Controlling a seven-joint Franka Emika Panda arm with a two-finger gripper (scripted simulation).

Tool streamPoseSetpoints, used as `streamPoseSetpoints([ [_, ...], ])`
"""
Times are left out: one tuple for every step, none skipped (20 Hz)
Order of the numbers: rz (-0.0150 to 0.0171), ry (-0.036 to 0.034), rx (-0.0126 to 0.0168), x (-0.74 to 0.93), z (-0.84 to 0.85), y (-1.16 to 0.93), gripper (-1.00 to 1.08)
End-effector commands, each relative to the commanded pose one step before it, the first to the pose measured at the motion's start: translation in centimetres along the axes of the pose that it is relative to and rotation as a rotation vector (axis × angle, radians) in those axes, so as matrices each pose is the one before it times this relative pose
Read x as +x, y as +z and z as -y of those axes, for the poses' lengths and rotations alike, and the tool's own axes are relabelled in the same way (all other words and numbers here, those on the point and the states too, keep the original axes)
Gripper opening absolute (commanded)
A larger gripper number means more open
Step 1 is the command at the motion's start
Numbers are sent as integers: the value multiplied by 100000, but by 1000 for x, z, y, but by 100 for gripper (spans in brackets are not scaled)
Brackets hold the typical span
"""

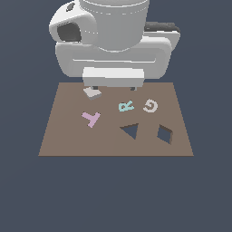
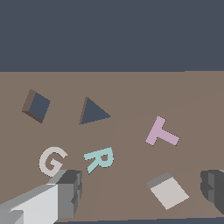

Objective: Insert a designated object into the corresponding slot on a board.

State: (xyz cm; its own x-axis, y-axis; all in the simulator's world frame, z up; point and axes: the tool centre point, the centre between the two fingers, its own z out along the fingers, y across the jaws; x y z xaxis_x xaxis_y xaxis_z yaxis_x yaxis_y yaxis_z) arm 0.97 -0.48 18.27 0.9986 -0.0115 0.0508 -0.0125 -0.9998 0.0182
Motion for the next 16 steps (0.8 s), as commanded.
streamPoseSetpoints([
  [260,4609,-86,-171,-580,558,100],
  [109,2247,-34,-77,-272,265,100],
  [117,2433,-37,-84,-295,287,100],
  [126,2620,-40,-91,-317,308,100],
  [136,2808,-42,-98,-340,331,100],
  [145,2997,-45,-105,-363,353,100],
  [154,3187,-47,-113,-386,375,100],
  [163,3379,-50,-120,-409,398,100],
  [173,3574,-52,-128,-433,420,100],
  [182,3768,-55,-136,-457,443,100],
  [192,3965,-57,-144,-481,466,100],
  [202,4164,-60,-153,-505,490,100],
  [212,4365,-62,-162,-529,514,100],
  [222,4569,-64,-171,-554,538,100],
  [225,4623,-64,-175,-560,544,100],
  [217,4459,-61,-169,-541,525,100],
])
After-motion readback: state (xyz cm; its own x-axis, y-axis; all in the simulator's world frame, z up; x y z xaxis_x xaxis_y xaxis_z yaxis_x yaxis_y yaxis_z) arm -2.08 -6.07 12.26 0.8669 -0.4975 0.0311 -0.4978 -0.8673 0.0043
